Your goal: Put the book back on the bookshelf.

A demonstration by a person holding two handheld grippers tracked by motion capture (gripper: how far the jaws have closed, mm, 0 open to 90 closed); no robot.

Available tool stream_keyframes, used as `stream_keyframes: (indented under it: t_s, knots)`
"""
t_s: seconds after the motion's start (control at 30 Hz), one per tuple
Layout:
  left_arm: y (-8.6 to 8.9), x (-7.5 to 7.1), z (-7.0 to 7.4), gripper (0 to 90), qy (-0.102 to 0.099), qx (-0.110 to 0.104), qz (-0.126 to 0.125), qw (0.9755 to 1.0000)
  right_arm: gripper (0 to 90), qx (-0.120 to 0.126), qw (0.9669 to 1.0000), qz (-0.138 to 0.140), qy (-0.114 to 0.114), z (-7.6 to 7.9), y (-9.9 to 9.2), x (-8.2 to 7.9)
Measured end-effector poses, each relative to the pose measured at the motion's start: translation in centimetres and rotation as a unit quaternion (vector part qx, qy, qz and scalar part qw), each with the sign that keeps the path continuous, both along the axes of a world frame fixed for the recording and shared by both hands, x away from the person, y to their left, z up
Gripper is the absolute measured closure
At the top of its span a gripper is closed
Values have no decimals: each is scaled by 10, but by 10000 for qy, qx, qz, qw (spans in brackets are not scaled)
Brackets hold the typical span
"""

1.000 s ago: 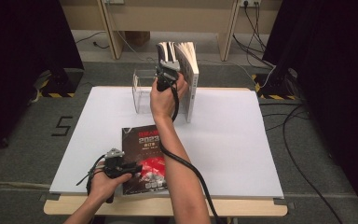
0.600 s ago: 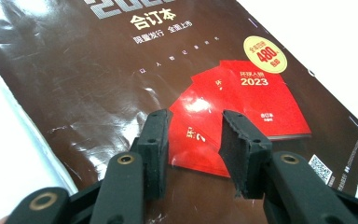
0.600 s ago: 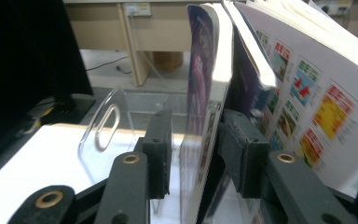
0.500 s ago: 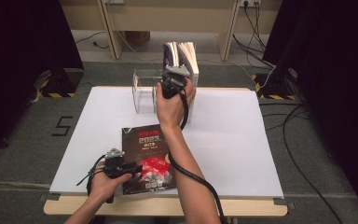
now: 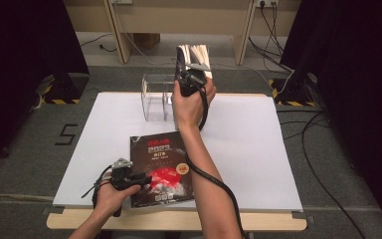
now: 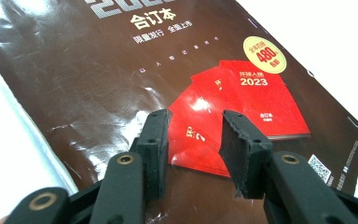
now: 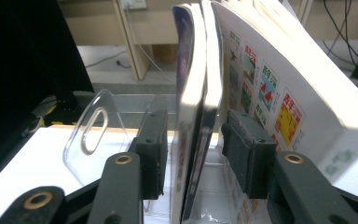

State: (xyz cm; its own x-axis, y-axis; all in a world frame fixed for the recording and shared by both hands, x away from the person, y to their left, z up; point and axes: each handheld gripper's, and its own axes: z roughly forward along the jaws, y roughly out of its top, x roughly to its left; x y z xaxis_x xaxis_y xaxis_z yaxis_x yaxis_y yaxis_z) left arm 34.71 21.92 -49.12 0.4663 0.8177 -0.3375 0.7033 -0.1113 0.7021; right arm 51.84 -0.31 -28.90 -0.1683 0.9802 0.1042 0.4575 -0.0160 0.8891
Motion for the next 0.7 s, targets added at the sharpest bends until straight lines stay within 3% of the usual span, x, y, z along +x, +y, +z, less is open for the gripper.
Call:
stream_keyframes:
  t_s: [0.13, 0.3, 0.5, 0.57, 0.7]
  knots:
    - [0, 0, 0, 609, 0, -15, 1, 10000, 617, -37, 9999, -1, 122, 2, 3, 13]
    - [1, 1, 0, 609, 21, -9, -26, 10000, 654, -261, 9992, 45, 296, 0, 13, 29]
    - [0, 1, 0, 608, 18, -30, 7, 10000, 674, -302, 9985, 111, 447, 2, 23, 36]
    - [0, 1, 0, 608, 14, -29, 4, 10000, 661, -148, 9986, 181, 479, 1, 23, 38]
    - [0, 1, 0, 607, 13, -29, 9, 10000, 645, -179, 9976, 174, 639, -7, 24, 42]
